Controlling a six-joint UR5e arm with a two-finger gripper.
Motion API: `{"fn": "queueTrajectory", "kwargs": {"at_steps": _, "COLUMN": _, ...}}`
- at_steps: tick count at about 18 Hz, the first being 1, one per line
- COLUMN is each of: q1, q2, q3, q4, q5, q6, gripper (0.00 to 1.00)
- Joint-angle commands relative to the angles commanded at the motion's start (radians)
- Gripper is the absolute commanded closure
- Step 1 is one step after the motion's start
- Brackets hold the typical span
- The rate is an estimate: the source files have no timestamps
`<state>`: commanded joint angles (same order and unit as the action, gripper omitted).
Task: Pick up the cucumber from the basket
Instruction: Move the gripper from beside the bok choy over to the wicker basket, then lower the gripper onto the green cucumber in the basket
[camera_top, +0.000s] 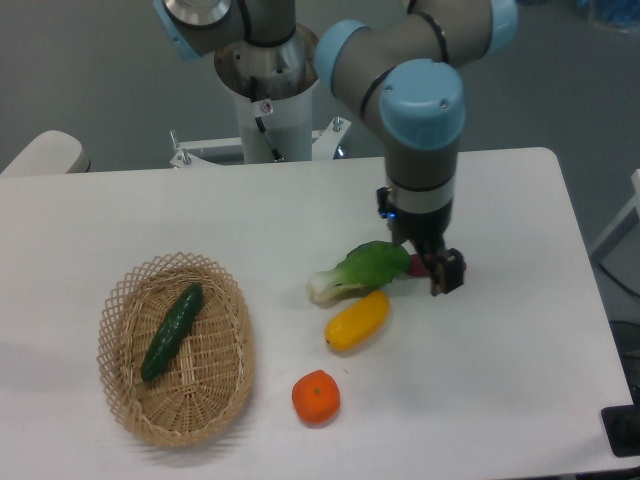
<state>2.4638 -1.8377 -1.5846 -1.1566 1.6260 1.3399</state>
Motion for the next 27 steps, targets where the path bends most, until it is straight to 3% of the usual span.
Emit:
{"fn": "queueTrajectory", "kwargs": {"at_steps": 7, "q1": -0.204, "q2": -0.034, "q3": -0.006, "q4": 0.008, "q5": -0.006, "q6": -0.575, "gripper": 0.0}}
{"fn": "queueTrajectory", "kwargs": {"at_steps": 12, "q1": -0.311, "q2": -0.06, "q3": -0.04, "q4": 0.017, "q5": -0.012, "q6": -0.793, "gripper": 0.0}}
{"fn": "queueTrajectory", "kwargs": {"at_steps": 14, "q1": -0.345, "q2": -0.081, "q3": -0.06, "q4": 0.067, "q5": -0.015, "q6": -0.884, "gripper": 0.0}}
{"fn": "queueTrajectory", "kwargs": {"at_steps": 17, "q1": -0.391, "q2": -0.124, "q3": -0.086, "q4": 0.123, "q5": -0.015, "q6": -0.955, "gripper": 0.0}}
{"fn": "queueTrajectory", "kwargs": {"at_steps": 27, "q1": -0.474, "q2": -0.172, "q3": -0.13, "q4": 0.135, "q5": -0.008, "q6": -0.964, "gripper": 0.0}}
